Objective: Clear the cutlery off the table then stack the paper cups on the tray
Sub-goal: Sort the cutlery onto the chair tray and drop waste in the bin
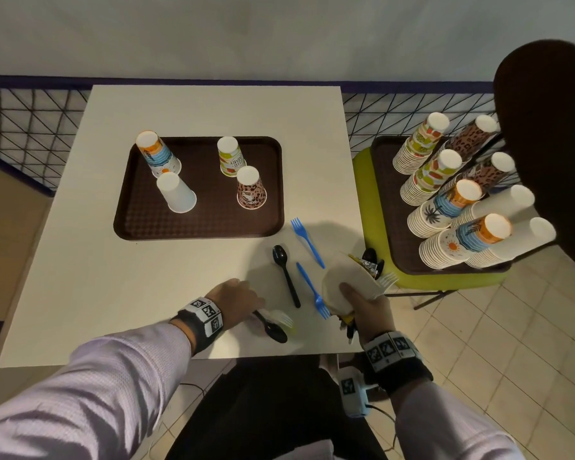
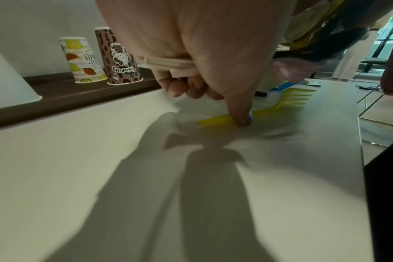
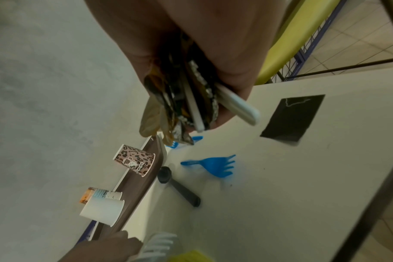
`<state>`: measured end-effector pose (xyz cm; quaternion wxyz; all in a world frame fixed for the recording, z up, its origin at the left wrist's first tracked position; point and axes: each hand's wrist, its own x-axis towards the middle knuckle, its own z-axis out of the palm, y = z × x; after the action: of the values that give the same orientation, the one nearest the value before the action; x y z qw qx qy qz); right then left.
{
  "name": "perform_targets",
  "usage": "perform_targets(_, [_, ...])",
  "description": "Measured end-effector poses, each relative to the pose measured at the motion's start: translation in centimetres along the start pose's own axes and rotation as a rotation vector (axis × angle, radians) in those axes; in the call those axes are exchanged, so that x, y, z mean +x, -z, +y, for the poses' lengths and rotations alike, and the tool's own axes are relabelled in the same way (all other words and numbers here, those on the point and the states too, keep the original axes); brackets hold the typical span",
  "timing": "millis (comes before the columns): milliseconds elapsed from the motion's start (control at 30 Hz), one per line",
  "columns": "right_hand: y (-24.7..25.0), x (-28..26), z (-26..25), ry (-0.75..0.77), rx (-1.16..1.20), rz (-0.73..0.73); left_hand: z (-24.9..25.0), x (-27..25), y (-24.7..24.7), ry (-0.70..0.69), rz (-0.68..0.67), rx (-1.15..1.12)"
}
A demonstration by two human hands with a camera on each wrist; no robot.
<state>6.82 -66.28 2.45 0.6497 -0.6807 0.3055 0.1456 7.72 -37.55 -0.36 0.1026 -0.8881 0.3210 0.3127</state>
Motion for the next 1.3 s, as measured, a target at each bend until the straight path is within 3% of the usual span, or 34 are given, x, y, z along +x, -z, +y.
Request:
perform_targets(67, [0.1, 0.1, 0.0, 0.000, 0.010, -0.002, -0.2, -0.5, -0.1, -0.008, 0.019, -0.079])
perform_targets(167, [0.2, 0.3, -0.1, -0.001, 0.026, 0.003, -0.1, -1.6, -0.3, 0.062, 0.065, -0.391])
perform_targets(367, [-0.5, 0.4, -0.9, -0.033, 0.043, -0.061, 0.7, -2.7, 1.1, 0.328, 0.468, -1.043])
perform_targets(433, [-1.3, 0.4, -1.4, -0.042, 0.069, -0.100, 1.1, -2.3, 2.7, 0.376, 0.552, -1.158])
perform_targets(800, [-6.1, -0.5, -5.0, -0.045, 0.178, -0.321, 4.2, -0.3, 10.4, 0.468, 0.665, -1.483])
perform_targets(867, [-6.1, -0.6, -5.2, -0.012, 0.160, -0.342, 4.1, -0.3, 10.8, 0.505, 0.652, -1.487])
perform_targets(1067, [-6.8, -0.8, -5.1, 0.057, -0.012, -0.287, 4.7, 0.0, 11.2, 0.586, 0.555, -1.213])
perform_targets(1300, [-7.6, -1.5, -6.1, 0.020, 0.018, -0.276, 5.5, 0.2, 11.2, 0.527, 0.608, -0.814])
